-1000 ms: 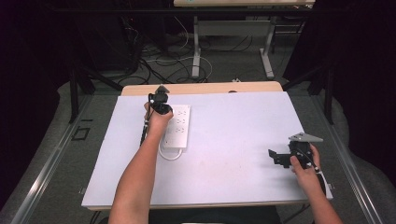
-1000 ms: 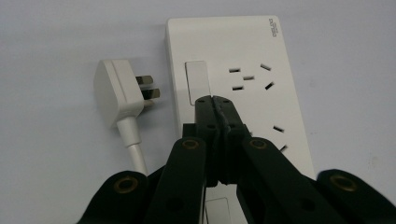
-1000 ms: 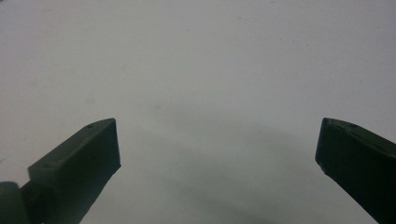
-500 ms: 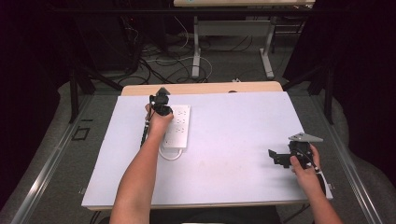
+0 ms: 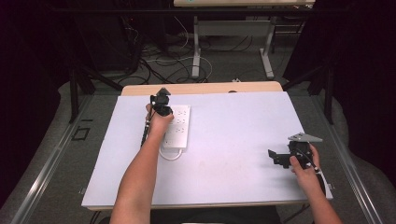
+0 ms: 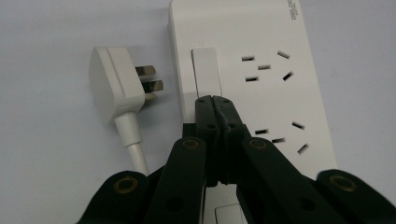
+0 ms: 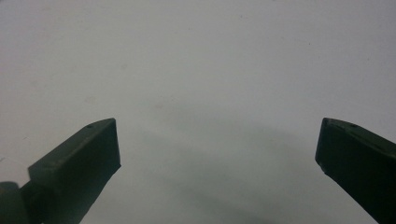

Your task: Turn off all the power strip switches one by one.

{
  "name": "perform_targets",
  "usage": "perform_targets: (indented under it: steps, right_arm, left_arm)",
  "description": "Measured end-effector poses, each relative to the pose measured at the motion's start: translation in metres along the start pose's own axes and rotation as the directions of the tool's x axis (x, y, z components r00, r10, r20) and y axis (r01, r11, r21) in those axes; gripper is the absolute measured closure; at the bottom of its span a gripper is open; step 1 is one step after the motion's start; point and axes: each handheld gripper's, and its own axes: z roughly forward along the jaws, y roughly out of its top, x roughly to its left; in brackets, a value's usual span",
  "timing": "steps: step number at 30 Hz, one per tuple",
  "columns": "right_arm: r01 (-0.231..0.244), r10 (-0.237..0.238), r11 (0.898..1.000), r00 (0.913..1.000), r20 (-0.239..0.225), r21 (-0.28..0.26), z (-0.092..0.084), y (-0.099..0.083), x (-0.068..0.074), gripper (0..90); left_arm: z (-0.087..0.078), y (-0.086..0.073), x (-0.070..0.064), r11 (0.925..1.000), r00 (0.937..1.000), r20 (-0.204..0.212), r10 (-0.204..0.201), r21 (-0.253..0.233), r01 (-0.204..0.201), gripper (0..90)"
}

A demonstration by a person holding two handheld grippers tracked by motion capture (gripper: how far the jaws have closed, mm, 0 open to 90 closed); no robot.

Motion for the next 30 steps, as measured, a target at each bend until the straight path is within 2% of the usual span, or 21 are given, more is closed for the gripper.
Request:
perform_targets:
  steps: [16, 19, 30]
  right_arm:
    - [0.005, -0.005, 1.0, 1.0, 0.0, -0.001, 0.001, 0.0, -0.001, 0.0]
    - [0.004, -0.004, 1.0, 1.0, 0.001, -0.001, 0.0, 0.0, -0.001, 0.0]
    - [0.011, -0.011, 1.0, 0.9999, -0.003, -0.001, 0.002, 0.0, -0.001, 0.0]
  left_arm:
    - [0.001, 0.001, 0.0, 0.9998, 0.9998, 0.003, -0.018, -0.008, 0.018, 90.0]
    - [-0.001, 0.002, 0.001, 0.9999, 0.9999, 0.006, -0.013, -0.008, 0.013, 90.0]
    - [-0.011, 0.006, 0.005, 0.9988, 0.9993, 0.012, -0.035, -0.035, 0.035, 90.0]
